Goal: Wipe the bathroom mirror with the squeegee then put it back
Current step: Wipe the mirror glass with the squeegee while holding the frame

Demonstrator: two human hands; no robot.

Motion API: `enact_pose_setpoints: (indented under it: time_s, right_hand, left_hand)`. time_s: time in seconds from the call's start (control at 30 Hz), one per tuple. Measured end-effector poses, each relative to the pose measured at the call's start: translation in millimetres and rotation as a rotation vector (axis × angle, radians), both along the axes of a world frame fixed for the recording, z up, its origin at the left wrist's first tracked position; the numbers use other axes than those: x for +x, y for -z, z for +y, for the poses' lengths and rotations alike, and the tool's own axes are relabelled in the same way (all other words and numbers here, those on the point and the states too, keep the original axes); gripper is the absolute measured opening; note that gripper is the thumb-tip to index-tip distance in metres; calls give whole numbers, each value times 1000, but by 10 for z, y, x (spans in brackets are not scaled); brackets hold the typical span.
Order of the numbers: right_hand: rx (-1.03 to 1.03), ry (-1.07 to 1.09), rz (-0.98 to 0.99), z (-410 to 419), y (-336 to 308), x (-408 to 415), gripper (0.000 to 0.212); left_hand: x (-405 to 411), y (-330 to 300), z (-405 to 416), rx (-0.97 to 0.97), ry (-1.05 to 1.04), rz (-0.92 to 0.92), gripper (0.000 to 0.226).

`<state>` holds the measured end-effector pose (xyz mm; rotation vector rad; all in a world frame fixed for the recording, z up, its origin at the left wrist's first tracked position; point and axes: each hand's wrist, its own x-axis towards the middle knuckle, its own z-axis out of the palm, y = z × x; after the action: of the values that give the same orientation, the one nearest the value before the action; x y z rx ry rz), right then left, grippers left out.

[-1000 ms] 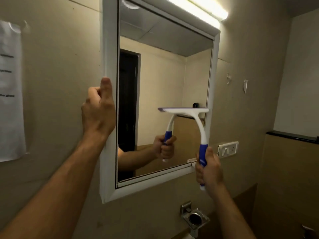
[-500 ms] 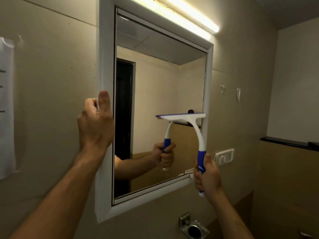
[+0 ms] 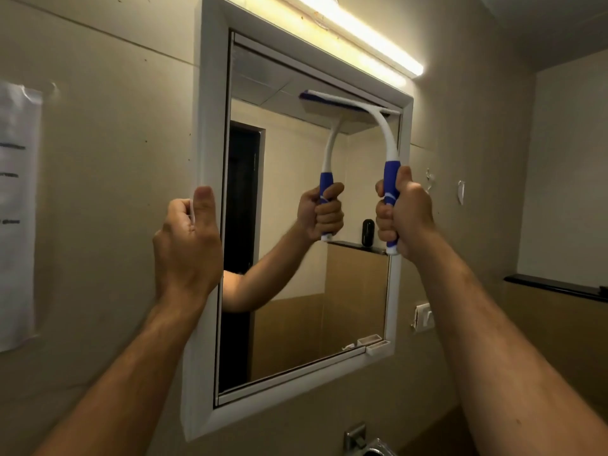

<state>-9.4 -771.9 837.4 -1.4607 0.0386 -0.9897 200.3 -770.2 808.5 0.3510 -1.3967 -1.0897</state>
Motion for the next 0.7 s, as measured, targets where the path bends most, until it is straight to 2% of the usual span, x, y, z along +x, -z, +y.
enact_pose_setpoints:
  time_s: [0.2,0.27,0.37,0.4,0.47,0.53,0.6,0.63,0.67,0.7]
  right_hand:
    - [52,-5,35,-107,522,3,51]
    - [58,24,61,-154,787,-5,52]
    - [62,61,81,-179,1130,-27,51]
    - [61,69,79,-173,1178,-40,51]
    - [46,88,58,-154,1137,-58,49]
    - [25,106,31,-152,996,-59,49]
    - [20,101,25,-157,887,-39,50]
    - [27,95,31,-166,887,-20,50]
    - [34,92,42,-171,931,-5,51]
    - [45,92,54,-172,1025,2,51]
  left_hand:
    - [104,486,145,-99,-46,-104,21]
    - [144,671,126,46,-1,-116,22]
    - [194,881,116,145,25,-162,23]
    - [205,978,117,125,9,-147,23]
    - [208,1002,143,51,-46,-135,24]
    - [334,932,141,55,-1,-100,24]
    - [317,827,110,4,-69,-87,24]
    - [457,812,159,-11,-73,-7,23]
    - [169,788,194,20,192,23,23]
    - [547,851,29,40,271,-52,23]
